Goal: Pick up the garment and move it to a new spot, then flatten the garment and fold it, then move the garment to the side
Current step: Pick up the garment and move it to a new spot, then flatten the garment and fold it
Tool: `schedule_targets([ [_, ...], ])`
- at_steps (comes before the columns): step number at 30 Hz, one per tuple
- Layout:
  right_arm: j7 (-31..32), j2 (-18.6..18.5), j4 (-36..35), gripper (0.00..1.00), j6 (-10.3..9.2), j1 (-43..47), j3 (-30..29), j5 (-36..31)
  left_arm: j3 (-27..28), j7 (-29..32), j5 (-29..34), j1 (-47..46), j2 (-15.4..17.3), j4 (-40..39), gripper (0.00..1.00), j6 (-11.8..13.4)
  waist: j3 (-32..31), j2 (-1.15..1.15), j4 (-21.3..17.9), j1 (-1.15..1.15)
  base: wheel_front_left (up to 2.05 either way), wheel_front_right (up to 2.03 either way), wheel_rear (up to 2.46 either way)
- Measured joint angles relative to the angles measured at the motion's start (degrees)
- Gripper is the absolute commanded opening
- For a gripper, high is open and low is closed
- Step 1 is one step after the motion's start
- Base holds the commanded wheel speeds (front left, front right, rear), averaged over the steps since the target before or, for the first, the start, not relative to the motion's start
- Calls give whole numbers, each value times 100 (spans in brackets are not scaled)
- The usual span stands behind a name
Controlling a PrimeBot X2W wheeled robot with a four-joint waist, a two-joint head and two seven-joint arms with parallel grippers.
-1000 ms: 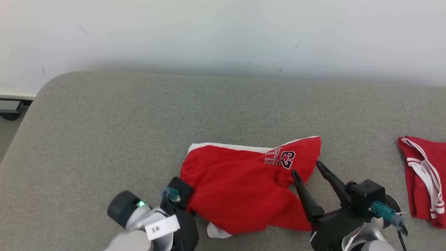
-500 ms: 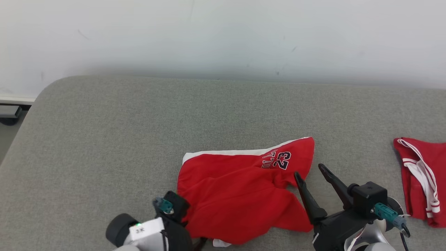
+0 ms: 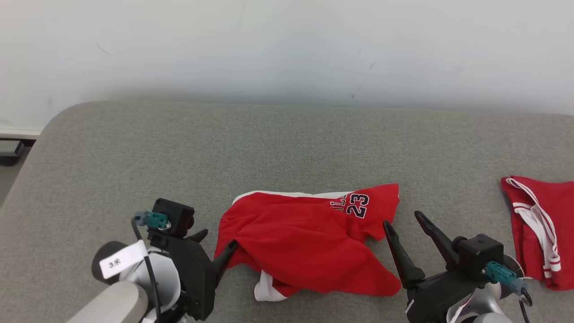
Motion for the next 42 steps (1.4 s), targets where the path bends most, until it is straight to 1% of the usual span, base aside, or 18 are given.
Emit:
schedule_targets([
  [3,-1,0,-4,100,0,-1,5,2,92,-7,7,-42,40,11,100,123,15,0,-40,0,0,0,0],
  [7,-2,0,8,100,0,5,-18,10,296,-87,89,-52,210,-1,100,427,41,0,-80,0,0,0,0],
  [11,9,0,11,100,0,9,-59,10,480,-207,109,-30,305,-137,100,704,60,0,-79,0,0,0,0],
  [14,21,-1,11,100,0,9,-92,9,576,-359,140,60,302,-275,100,866,69,0,-45,0,0,0,0],
  [17,115,0,31,100,0,5,-55,-1,669,-736,221,104,236,-408,100,985,80,0,8,0,0,0,0],
  [20,257,2,105,100,0,-56,5,-38,800,-1283,182,302,-20,-488,100,1003,94,0,68,0,0,0,0],
  [26,808,-1,388,100,0,-314,-11,-185,978,-2316,168,631,-363,-380,100,993,89,0,213,0,0,0,0],
  [27,808,-1,388,100,0,-314,-11,-185,978,-2316,168,631,-363,-380,100,993,89,0,213,0,0,0,0],
  [32,1379,-71,653,100,0,-555,-85,-319,1102,-3003,177,785,-497,-213,100,898,73,0,334,0,0,0,0],
  [37,1818,-157,972,100,0,-837,3,-303,1156,-3485,190,883,-591,-8,100,786,85,0,455,0,0,0,0],
  [42,2176,-293,1333,100,-1,-1035,93,-396,1173,-3634,59,1012,-737,215,100,688,102,1,568,0,0,0,0],
])
